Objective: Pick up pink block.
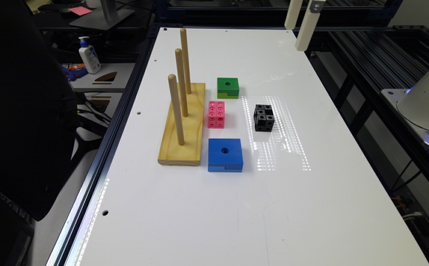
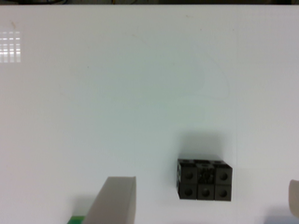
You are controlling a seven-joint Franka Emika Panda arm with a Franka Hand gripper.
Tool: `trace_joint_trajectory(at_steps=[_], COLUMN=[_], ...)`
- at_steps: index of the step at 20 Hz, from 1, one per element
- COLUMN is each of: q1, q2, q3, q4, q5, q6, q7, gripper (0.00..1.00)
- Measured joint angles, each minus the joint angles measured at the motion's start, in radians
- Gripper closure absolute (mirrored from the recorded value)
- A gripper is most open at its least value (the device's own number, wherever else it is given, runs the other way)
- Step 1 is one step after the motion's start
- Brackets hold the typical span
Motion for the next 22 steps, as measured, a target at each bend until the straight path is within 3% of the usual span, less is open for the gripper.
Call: trace_joint_trajectory(at_steps=[13,17,22], q1=[0.000,0.000,0.000], q2=[0.018,0.059,0.150], q3=[0.003,0.006,0.012], q4=[0.026,0.068,0.153], q5=[0.0002,0.0010,0.0028], q6=[0.001,0.001,0.004], q7=[0.000,0.000,0.001], gripper=[0.00,0.00,0.00])
